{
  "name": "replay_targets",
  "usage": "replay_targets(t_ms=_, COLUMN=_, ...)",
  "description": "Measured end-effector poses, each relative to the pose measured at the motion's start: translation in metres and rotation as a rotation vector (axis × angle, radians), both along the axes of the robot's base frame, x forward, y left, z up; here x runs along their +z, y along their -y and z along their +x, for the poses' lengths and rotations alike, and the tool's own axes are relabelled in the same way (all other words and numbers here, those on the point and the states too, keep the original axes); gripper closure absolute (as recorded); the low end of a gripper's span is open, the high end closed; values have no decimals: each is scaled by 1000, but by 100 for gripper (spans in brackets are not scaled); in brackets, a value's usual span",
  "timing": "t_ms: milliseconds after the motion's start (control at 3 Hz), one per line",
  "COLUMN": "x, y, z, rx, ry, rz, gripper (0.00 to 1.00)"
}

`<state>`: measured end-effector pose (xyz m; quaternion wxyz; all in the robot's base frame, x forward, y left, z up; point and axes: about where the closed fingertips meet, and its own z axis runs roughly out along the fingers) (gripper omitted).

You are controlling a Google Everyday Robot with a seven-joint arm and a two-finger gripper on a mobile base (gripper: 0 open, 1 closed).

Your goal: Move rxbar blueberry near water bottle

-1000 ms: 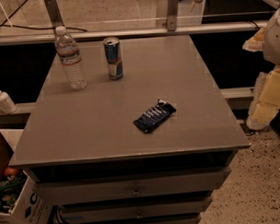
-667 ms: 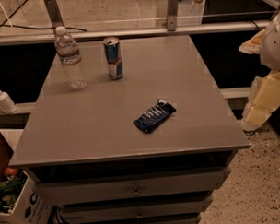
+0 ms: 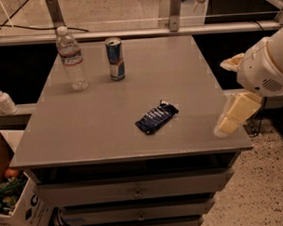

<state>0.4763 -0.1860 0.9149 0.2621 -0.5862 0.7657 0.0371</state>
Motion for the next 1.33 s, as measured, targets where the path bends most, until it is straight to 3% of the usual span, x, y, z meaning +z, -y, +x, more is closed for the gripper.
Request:
replay_targets(t_ms=333, x=-24, y=-19, z=19, rx=-5, ry=-10, rz=81, gripper=0)
replay_targets(t_ms=667, x=-40, y=-34, z=30, rx=-34, ry=-50, rz=149, gripper=0)
replay_targets(t_ms=1333, x=-55, y=-77, z=26, rx=-48, ry=-143, rz=284, gripper=0)
